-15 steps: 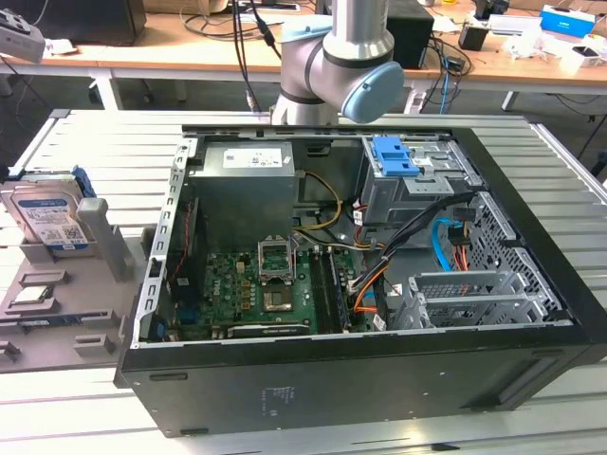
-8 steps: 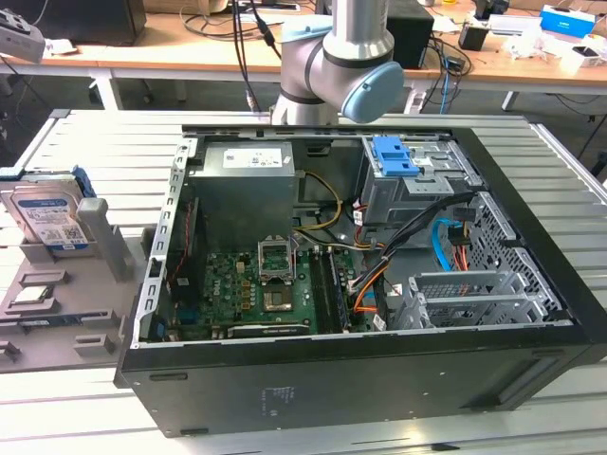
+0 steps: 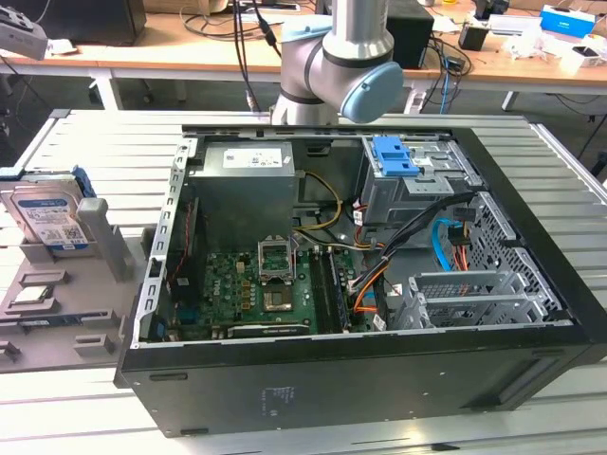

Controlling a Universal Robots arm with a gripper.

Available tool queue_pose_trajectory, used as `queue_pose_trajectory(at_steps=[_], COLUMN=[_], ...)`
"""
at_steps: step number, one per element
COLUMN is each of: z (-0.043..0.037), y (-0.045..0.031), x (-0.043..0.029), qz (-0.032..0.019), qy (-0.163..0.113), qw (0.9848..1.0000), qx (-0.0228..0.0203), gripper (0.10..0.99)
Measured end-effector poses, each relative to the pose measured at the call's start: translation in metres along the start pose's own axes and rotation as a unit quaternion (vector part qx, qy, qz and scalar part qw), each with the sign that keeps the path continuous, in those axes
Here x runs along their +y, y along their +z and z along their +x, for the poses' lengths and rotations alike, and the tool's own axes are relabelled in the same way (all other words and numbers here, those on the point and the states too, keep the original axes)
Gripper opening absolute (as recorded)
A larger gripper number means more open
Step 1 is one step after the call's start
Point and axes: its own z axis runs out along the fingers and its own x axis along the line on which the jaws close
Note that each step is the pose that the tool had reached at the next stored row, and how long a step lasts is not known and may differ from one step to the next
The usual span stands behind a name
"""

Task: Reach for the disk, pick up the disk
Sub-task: 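Pick up the disk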

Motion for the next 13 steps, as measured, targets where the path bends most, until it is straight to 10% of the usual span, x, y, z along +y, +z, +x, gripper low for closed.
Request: queue_pose_trajectory(at_steps=[13], z=[-0.0328], y=[0.0000], x=[0.0002], qz=[0.0000], qy=[0.000], qw=[1.0000], qx=[0.0000], gripper=[0.600])
